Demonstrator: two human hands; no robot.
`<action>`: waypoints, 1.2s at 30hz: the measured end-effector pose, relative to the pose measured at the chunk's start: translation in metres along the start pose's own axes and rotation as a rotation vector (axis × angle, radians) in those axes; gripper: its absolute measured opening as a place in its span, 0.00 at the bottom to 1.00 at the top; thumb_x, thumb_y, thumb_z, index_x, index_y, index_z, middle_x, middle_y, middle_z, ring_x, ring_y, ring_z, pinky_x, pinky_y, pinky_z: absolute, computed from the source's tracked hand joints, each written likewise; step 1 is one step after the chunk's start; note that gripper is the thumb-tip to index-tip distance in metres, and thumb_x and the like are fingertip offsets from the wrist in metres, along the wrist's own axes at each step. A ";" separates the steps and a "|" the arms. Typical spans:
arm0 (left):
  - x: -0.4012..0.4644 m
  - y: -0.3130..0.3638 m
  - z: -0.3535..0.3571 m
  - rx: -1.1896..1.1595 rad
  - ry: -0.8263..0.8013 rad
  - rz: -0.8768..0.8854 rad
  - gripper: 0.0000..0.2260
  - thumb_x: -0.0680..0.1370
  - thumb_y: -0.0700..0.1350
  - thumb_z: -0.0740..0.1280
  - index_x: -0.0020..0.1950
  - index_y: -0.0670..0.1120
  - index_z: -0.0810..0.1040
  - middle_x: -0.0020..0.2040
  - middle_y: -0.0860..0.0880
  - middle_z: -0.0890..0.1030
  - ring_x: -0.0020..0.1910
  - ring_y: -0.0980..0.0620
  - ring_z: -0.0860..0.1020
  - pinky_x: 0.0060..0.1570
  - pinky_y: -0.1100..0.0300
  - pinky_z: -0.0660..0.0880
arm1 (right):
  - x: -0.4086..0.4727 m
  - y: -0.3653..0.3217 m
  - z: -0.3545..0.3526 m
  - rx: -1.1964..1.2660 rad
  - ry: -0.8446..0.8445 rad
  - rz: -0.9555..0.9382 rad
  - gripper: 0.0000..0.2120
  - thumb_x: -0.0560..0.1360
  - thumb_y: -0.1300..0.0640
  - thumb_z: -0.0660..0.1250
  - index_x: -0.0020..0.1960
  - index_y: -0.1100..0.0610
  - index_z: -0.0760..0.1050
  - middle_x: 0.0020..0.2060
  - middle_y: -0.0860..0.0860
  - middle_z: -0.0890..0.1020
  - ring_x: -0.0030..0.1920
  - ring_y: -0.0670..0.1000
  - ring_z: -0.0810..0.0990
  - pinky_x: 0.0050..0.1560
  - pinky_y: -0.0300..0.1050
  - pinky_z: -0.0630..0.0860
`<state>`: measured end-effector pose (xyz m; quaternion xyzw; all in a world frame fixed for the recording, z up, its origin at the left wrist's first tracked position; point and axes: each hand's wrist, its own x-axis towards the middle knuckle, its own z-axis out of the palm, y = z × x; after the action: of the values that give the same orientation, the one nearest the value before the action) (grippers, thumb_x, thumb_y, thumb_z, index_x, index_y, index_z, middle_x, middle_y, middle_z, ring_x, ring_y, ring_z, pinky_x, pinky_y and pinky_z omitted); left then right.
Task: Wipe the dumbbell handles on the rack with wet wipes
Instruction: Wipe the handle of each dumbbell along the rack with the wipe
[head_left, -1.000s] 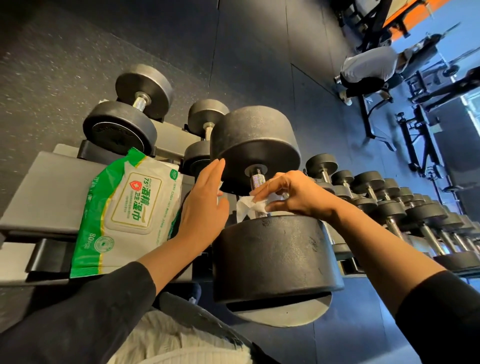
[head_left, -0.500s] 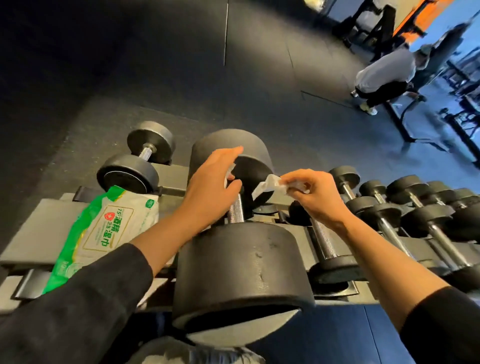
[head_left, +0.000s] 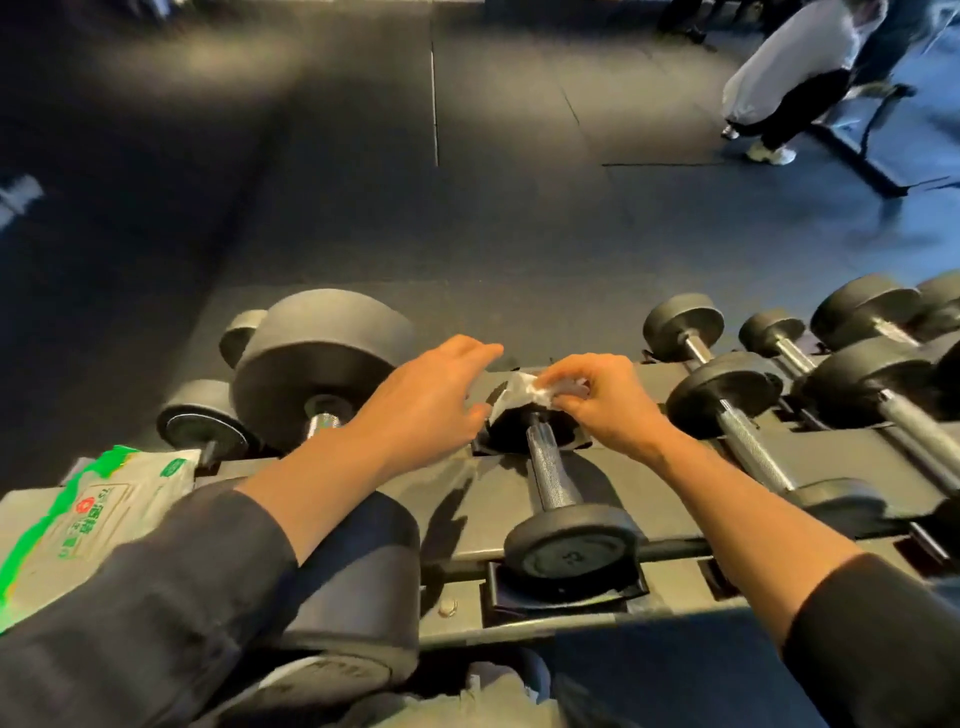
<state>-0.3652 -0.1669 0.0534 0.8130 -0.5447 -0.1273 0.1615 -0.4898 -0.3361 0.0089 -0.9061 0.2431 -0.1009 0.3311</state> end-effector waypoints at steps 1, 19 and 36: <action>0.002 0.007 0.005 0.013 -0.009 -0.003 0.26 0.79 0.48 0.64 0.76 0.52 0.60 0.72 0.54 0.65 0.66 0.52 0.70 0.63 0.55 0.70 | 0.000 0.006 -0.003 -0.008 -0.012 -0.012 0.11 0.73 0.67 0.69 0.52 0.56 0.82 0.50 0.51 0.82 0.49 0.43 0.75 0.53 0.34 0.70; 0.017 0.066 0.110 -0.148 0.075 -0.436 0.28 0.82 0.47 0.58 0.78 0.49 0.49 0.78 0.50 0.53 0.75 0.50 0.56 0.72 0.54 0.58 | -0.011 0.072 0.018 -0.074 -0.161 -0.041 0.12 0.74 0.64 0.66 0.55 0.54 0.80 0.52 0.51 0.81 0.53 0.51 0.78 0.54 0.46 0.76; 0.016 0.059 0.115 -0.274 0.071 -0.479 0.30 0.81 0.42 0.60 0.78 0.50 0.49 0.79 0.53 0.50 0.77 0.53 0.49 0.71 0.57 0.50 | -0.047 0.080 0.026 0.525 -0.241 0.033 0.10 0.67 0.65 0.75 0.42 0.51 0.80 0.40 0.46 0.80 0.43 0.42 0.79 0.46 0.37 0.77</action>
<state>-0.4530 -0.2165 -0.0285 0.8932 -0.3085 -0.2058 0.2543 -0.5516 -0.3506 -0.0637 -0.7910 0.1820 -0.0465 0.5823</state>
